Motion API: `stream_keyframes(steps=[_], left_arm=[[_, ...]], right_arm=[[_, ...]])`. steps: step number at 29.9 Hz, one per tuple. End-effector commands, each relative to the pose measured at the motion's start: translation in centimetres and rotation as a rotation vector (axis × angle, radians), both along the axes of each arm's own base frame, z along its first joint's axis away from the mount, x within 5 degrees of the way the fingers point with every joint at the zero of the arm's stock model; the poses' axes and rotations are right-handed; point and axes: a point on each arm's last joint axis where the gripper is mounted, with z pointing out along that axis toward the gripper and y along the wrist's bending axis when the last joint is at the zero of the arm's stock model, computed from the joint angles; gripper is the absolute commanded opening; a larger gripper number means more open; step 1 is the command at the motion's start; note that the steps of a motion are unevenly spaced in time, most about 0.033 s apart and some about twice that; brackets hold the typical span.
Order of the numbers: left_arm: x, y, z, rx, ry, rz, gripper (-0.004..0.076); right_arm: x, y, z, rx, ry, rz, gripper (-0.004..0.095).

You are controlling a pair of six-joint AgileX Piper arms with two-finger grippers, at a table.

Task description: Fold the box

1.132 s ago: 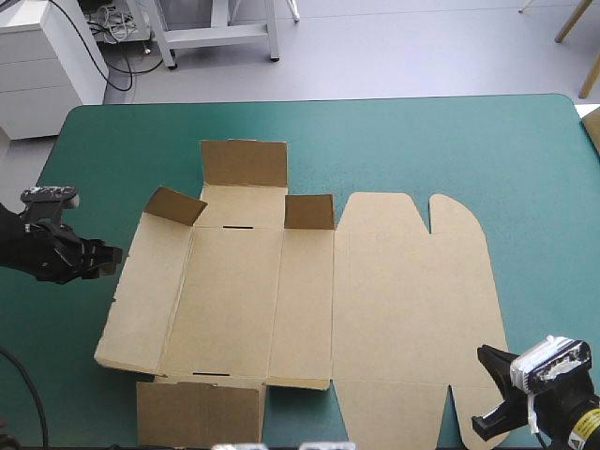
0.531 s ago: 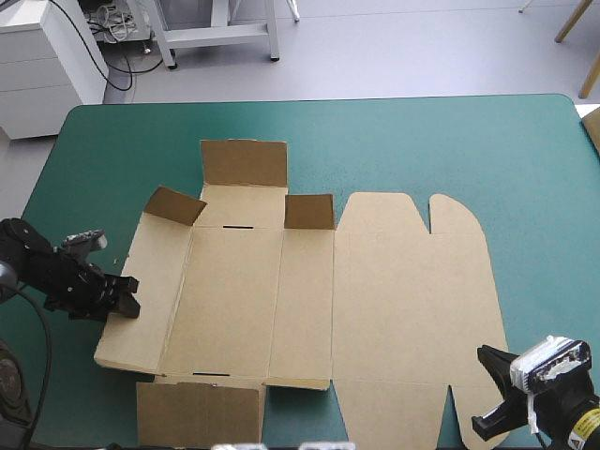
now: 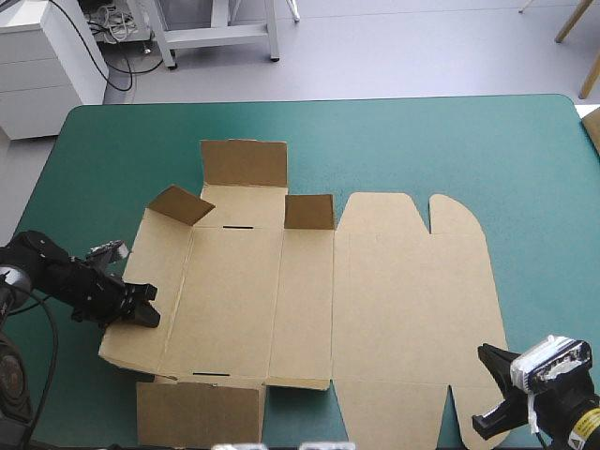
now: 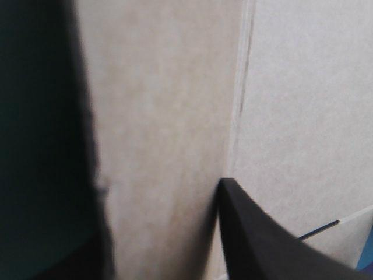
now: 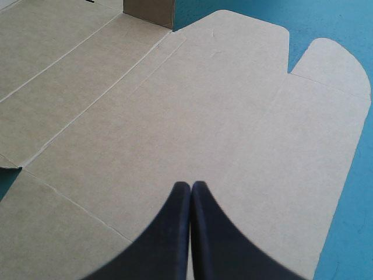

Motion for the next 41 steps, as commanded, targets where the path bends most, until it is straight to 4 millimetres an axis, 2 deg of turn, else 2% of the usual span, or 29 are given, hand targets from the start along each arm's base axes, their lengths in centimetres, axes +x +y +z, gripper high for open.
stream_keyframes(steps=[1, 6, 10, 17, 21, 25, 30, 34, 41], left_arm=[[-0.4, -0.7, 1.4, -0.053, -0.012, -0.056, -0.0009], [0.0, -0.3, 1.9, -0.024, -0.042, -0.092, -0.0008], [1.2, 0.9, 3.6, 0.095, -0.098, -0.121, -0.0008], [4.6, 2.9, 9.5, 0.298, -0.331, -0.087, -0.0008], [5.9, 2.5, 12.6, 0.426, -0.441, -0.149, -0.0008], [7.0, 0.2, 14.6, 0.579, -0.520, -0.310, -0.0008], [8.3, -5.4, 15.8, 0.718, -0.664, -0.566, -0.0008], [8.9, -9.3, 16.5, 0.802, -0.784, -0.692, -0.0008], [8.3, -15.3, 17.6, 0.943, -0.999, -0.918, -0.0008]], right_arm=[[0.3, 0.1, 1.2, 0.024, -0.081, -0.006, -0.0021], [0.3, 0.1, 1.2, 0.024, -0.081, -0.006, -0.0021], [0.3, 0.1, 1.2, 0.024, -0.081, -0.006, -0.0021], [0.3, 0.1, 1.2, 0.024, -0.081, -0.006, -0.0021], [0.3, 0.1, 1.2, 0.024, -0.081, -0.006, -0.0021], [0.3, 0.1, 1.2, 0.024, -0.081, -0.006, -0.0021], [0.3, 0.1, 1.2, 0.024, -0.081, -0.006, -0.0021], [0.3, 0.1, 1.2, 0.024, -0.081, -0.006, -0.0021], [0.3, 0.1, 1.2, 0.028, -0.079, -0.005, -0.0021]])
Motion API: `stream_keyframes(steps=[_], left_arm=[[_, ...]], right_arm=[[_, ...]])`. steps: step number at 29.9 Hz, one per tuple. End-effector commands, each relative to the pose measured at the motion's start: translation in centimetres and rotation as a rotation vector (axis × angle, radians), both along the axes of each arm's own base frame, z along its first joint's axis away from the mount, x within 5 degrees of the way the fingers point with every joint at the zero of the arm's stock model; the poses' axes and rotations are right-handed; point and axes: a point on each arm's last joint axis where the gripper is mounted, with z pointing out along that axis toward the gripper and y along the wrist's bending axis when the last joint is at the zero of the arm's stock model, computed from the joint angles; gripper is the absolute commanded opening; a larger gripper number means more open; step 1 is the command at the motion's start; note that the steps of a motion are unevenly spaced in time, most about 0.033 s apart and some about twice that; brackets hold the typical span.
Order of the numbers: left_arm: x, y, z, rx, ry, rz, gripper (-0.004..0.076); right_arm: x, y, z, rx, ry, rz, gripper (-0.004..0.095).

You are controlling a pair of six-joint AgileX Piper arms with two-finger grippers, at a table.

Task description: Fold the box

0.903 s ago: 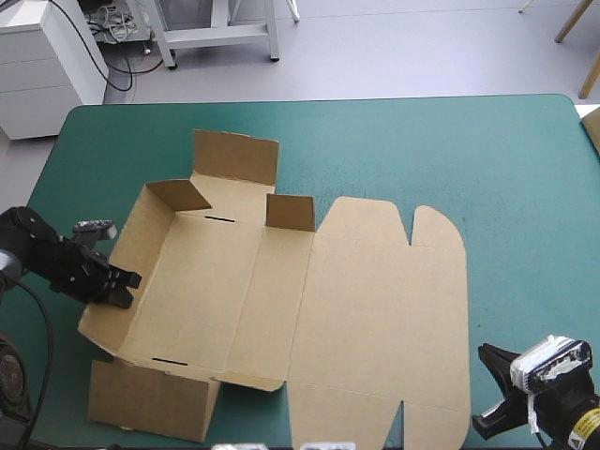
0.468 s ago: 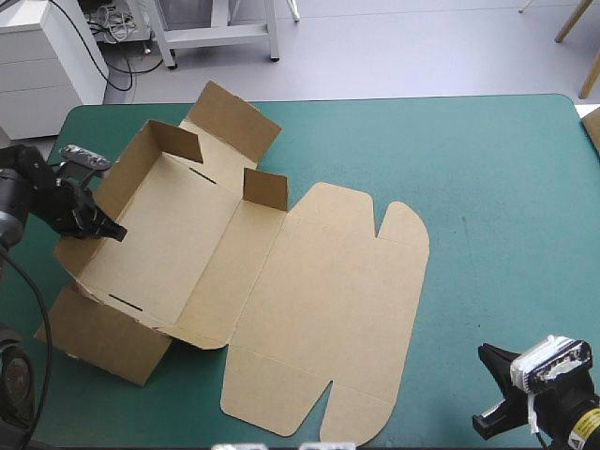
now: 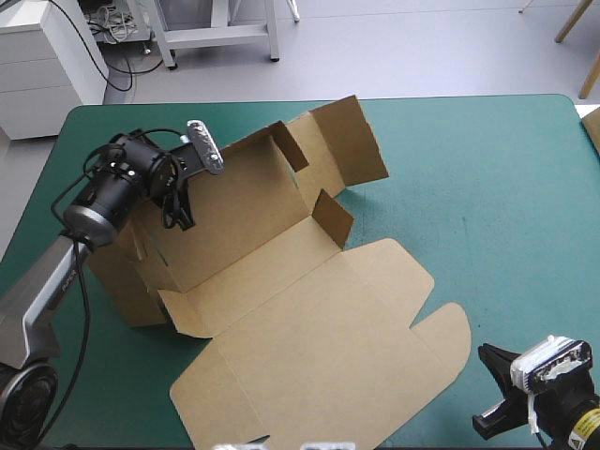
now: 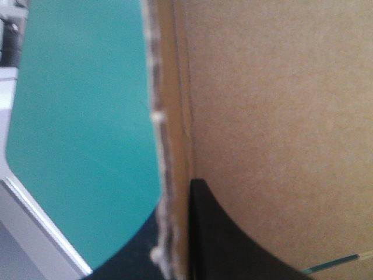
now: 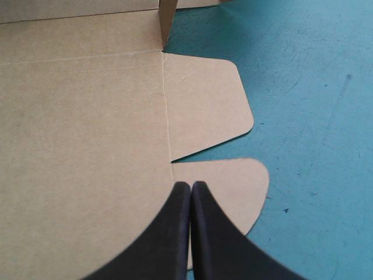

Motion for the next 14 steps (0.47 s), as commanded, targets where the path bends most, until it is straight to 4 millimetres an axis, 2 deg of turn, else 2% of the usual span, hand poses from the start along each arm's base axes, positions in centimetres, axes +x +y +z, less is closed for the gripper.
stream_keyframes(steps=[1, 6, 14], left_arm=[[-1.0, -2.6, 3.3, 0.035, -0.198, -0.127, -0.0008], [-2.7, -6.8, 3.6, 0.024, -0.243, -0.255, -0.0008], [-5.9, -11.6, 2.2, 0.096, -0.294, -0.373, -0.0008]], right_arm=[[0.3, 0.1, 1.2, 0.029, -0.075, -0.003, -0.0021], [0.3, 0.1, 1.2, 0.029, -0.075, -0.003, -0.0021], [0.3, 0.1, 1.2, 0.026, -0.077, -0.005, -0.0021]])
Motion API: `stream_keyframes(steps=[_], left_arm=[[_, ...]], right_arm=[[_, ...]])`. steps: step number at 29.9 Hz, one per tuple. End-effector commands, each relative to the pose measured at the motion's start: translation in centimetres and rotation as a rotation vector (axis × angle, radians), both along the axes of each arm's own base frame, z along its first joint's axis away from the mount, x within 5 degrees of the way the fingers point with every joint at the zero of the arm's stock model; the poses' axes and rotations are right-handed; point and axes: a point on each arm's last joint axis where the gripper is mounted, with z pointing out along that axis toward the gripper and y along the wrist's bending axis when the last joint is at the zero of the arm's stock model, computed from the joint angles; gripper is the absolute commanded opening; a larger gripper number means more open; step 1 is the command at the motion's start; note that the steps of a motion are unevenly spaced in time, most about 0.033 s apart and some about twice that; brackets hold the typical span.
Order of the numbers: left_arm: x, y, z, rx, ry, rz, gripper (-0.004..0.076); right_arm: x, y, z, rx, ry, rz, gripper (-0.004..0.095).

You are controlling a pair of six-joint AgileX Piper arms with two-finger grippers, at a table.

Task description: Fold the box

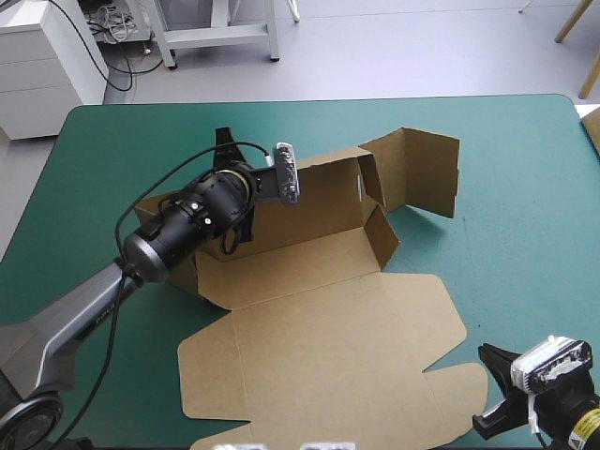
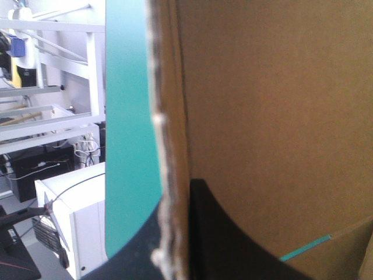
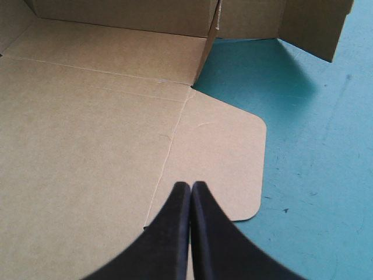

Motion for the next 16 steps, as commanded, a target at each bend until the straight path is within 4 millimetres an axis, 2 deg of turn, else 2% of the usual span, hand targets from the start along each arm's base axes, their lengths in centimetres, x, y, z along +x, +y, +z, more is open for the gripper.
stream_keyframes(steps=[1, 5, 7, 16], left_arm=[[-2.1, -1.7, 1.4, -0.017, -0.108, -0.079, -0.0008], [-3.8, -2.6, 0.0, 0.056, -0.143, -0.137, -0.0008], [-4.5, -2.5, -0.5, 0.047, -0.160, -0.162, -0.0008], [-7.0, -0.1, -0.9, -0.028, -0.244, -0.228, -0.0008]], right_arm=[[0.3, 0.1, 1.2, 0.026, -0.077, -0.005, -0.0021], [0.3, 0.1, 1.2, 0.026, -0.077, -0.005, -0.0021], [0.3, 0.1, 1.2, 0.026, -0.077, -0.005, -0.0021], [0.4, 0.2, 1.3, 0.032, -0.088, -0.004, -0.0022]])
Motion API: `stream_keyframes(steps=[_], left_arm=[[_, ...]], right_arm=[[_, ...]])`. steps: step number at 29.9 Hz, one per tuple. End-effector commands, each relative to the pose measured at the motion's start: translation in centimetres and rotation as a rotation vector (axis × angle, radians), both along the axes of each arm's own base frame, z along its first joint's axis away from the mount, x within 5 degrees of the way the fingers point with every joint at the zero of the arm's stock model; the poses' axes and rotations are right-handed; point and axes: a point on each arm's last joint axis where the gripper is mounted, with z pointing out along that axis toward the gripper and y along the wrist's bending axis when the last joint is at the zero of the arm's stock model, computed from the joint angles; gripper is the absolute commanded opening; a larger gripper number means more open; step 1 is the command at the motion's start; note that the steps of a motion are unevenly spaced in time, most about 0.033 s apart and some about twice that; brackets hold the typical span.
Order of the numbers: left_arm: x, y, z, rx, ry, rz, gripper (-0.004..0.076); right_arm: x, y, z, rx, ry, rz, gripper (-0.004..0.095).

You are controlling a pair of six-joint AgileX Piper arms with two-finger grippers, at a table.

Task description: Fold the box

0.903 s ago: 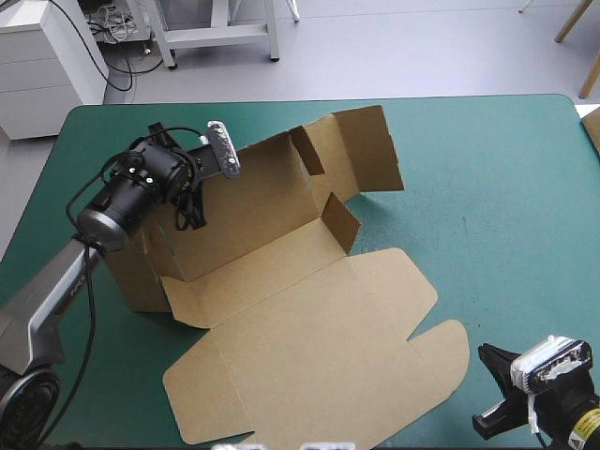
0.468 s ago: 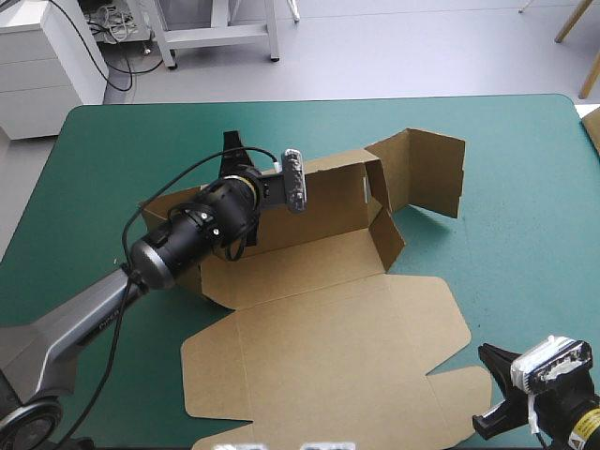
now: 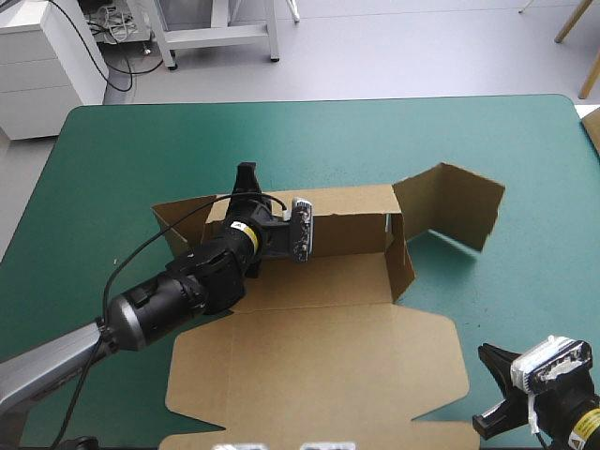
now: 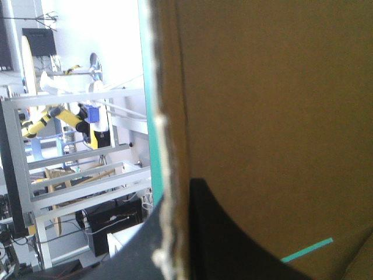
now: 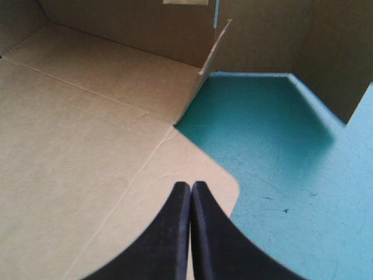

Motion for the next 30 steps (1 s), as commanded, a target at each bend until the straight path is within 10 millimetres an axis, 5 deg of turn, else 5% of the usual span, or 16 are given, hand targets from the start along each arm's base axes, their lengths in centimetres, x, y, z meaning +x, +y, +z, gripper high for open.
stream_keyframes(steps=[1, 14, 22, 30], left_arm=[[-1.0, 0.7, 1.3, -0.066, -0.058, -0.035, -0.0008], [-0.7, 0.3, -1.2, -0.114, -0.075, -0.028, -0.0008], [-0.7, 0.3, -1.2, -0.118, -0.077, -0.024, -0.0008], [-0.7, 0.3, -1.2, -0.121, -0.075, -0.022, -0.0008]], right_arm=[[0.4, 0.2, 1.3, 0.033, -0.090, -0.004, -0.0021], [0.4, 0.1, 1.2, 0.028, -0.082, -0.004, 0.0020], [0.4, 0.2, 1.2, 0.025, -0.079, -0.002, 0.0438], [0.3, 0.2, 1.2, 0.036, -0.072, 0.001, 0.0392]])
